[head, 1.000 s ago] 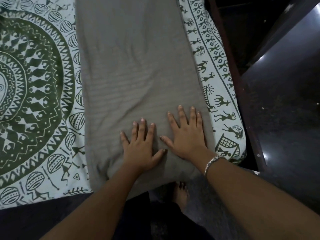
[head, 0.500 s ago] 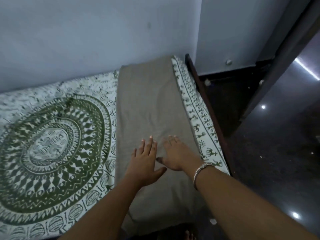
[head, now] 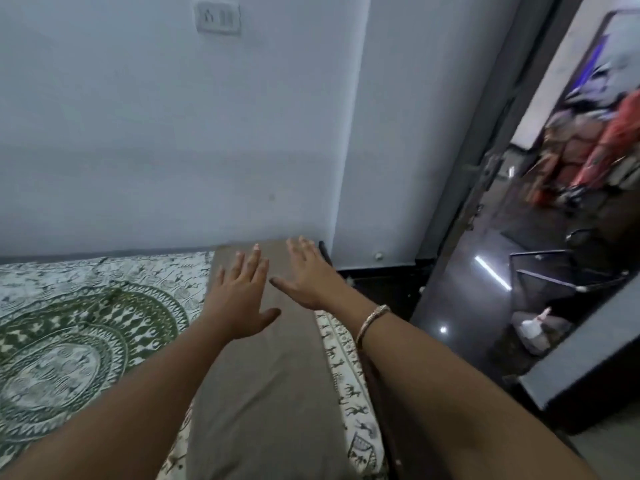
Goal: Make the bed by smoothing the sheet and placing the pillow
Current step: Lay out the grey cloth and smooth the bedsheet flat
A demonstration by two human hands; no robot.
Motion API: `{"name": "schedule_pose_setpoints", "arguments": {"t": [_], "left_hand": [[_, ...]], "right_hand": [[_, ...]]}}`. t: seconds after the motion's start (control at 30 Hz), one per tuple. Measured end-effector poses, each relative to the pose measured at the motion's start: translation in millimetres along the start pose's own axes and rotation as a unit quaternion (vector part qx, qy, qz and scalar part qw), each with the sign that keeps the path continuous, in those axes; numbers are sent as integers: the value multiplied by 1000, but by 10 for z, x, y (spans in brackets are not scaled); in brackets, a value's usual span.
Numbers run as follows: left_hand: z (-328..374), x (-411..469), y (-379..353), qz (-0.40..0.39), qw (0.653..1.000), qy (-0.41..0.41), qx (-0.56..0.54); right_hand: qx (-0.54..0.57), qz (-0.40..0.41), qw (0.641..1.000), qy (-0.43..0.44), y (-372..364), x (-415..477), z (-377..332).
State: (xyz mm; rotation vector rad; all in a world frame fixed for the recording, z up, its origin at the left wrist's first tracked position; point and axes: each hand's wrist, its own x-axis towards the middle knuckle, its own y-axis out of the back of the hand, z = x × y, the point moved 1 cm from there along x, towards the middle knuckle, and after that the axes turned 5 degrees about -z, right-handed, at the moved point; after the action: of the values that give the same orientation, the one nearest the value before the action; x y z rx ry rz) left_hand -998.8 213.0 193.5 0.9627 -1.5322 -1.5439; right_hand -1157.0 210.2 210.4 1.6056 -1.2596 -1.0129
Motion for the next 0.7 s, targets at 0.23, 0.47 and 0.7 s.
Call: {"name": "schedule_pose_setpoints", "arguments": {"t": [0.23,0.47,0.7], "left_hand": [[-256,-502,-194,-17,999,-12,-51],[-340,-1045,-1357,-159,982,9,-98],[-300,-1178,-2480,-249,960,40,-123]], "right_hand": [[-28,-11,1000,-1,-421,-170,-469],[-44,-160,985,-46,-1672,-429,-324],[-37,-240,968,-63,-2867,-430,99]]}}
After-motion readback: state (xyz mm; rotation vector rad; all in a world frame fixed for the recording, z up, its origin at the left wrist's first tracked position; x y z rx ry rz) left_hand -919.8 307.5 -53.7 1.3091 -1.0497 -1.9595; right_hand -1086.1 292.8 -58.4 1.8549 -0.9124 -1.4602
